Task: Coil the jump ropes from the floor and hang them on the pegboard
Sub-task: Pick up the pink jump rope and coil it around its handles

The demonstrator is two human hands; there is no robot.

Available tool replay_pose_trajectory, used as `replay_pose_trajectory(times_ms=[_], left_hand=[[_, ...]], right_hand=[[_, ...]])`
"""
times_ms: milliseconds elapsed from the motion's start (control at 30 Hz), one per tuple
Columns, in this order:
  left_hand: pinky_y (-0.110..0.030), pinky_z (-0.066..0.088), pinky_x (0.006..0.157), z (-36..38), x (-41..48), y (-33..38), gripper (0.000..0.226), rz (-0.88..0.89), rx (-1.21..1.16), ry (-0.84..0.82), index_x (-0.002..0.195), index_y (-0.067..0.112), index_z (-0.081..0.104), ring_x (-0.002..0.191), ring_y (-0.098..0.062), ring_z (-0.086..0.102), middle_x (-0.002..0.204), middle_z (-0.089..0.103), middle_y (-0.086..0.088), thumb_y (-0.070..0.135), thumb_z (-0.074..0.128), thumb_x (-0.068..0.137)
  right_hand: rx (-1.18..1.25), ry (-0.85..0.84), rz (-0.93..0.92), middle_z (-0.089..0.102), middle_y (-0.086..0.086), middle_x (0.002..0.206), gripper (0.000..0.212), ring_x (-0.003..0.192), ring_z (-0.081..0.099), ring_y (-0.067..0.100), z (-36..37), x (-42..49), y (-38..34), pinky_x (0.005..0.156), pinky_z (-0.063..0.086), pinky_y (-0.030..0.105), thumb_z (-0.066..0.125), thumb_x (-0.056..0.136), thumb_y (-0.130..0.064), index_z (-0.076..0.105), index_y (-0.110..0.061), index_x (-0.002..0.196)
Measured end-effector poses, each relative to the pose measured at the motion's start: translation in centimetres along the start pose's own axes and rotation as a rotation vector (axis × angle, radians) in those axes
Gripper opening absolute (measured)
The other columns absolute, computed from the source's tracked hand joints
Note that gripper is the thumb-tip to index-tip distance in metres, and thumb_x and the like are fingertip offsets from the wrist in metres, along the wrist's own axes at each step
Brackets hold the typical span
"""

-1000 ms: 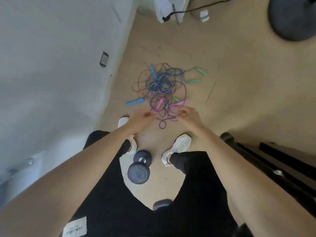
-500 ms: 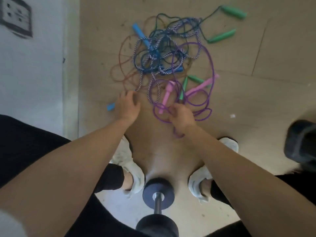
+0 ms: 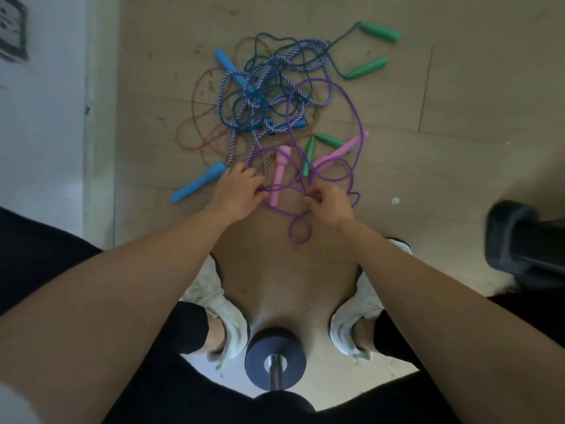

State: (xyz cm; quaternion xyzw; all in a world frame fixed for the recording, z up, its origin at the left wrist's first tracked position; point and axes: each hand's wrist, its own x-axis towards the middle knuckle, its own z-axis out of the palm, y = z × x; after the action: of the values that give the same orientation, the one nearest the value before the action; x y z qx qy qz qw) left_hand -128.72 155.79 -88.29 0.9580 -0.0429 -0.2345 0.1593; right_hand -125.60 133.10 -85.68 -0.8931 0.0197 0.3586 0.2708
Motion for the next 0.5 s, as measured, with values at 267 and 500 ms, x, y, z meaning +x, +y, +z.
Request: replay_pose_trajectory(times_ms=[267,500], left_hand=[[-0.029,0.041,0.062,-9.8,-0.5,2.9,0.011,-0.044,-0.735,0.124,0.082,0.015,0.066,0.057,-0.001,0.049,0.067,0.061,0.005,0.019,0.067,0.092],[-0.025,0.057,0.061,-20.6,-5.1,7.9,0.011,0.039,-1.043,0.193,0.091,0.014,0.063,0.062,-0.007,0.064,0.074,0.068,-0.001,0.009,0.058,0.1]], right_hand=[[0.396,0.023,-0.235,0.069,0.012,0.11,0.054,0.099,0.066,0.023,-3.9,-1.8,-4.0,0.094,0.053,0.039,0.078,0.075,-0.009,0.061,-0.024,0.124],[0.396,-0.028,-0.415,0.066,-0.012,0.111,0.055,0.103,0.06,-0.001,-10.0,-4.4,-10.0,0.09,0.041,0.006,0.086,0.074,-0.02,0.064,-0.017,0.124]])
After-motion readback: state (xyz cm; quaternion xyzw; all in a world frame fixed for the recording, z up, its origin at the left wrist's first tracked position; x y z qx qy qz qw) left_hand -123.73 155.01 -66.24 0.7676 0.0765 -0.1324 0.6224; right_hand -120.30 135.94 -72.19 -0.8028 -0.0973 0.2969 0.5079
